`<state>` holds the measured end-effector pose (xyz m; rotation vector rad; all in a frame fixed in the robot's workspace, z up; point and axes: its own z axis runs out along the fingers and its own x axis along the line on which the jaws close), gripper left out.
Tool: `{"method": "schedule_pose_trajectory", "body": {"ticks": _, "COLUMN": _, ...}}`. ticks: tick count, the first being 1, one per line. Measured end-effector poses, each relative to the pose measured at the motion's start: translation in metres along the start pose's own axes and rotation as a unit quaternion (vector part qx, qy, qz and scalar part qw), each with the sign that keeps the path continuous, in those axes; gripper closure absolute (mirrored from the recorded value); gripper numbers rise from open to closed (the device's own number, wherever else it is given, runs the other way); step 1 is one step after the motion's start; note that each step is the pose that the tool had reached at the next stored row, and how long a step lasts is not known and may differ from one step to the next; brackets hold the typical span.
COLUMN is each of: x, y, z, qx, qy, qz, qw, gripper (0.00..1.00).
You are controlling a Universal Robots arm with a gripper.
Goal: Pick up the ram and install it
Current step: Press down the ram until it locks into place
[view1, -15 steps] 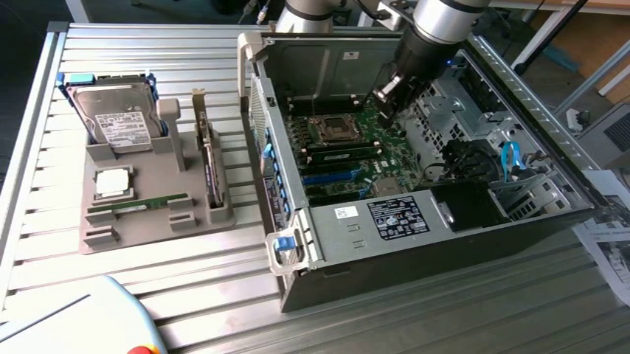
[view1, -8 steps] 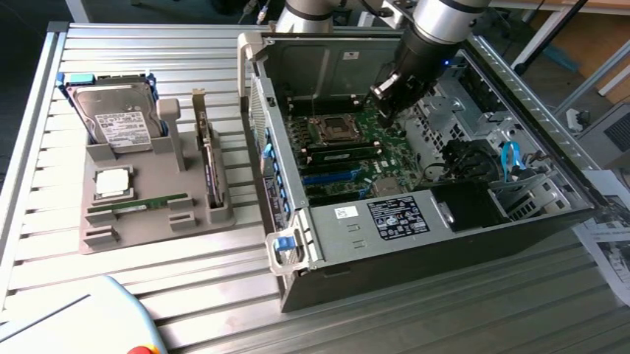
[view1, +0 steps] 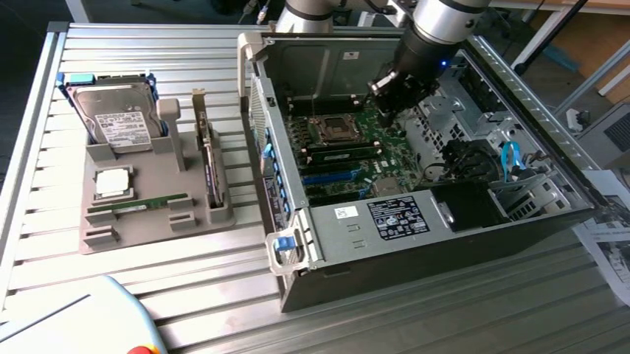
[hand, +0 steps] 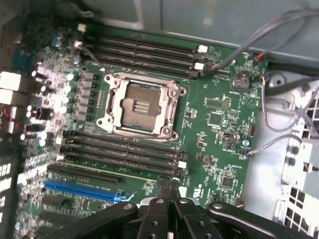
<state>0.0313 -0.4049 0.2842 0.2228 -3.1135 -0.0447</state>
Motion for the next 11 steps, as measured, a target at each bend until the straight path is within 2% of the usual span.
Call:
{"method": "schedule_pose_trajectory", "body": {"ticks": 5, "x": 0.0000, "y": 0.0000, "z": 0.0000, "qx": -0.0007, "qy": -0.0011, "qz": 0.036, "qw": 0.9994, "gripper": 0.89}}
{"method": "schedule_pose_trajectory", "body": {"ticks": 11, "x": 0.0001, "y": 0.0000, "z": 0.0000, "qx": -0.0007, "qy": -0.0012, "qz": 0.038, "qw": 0.9993, "gripper": 0.89}}
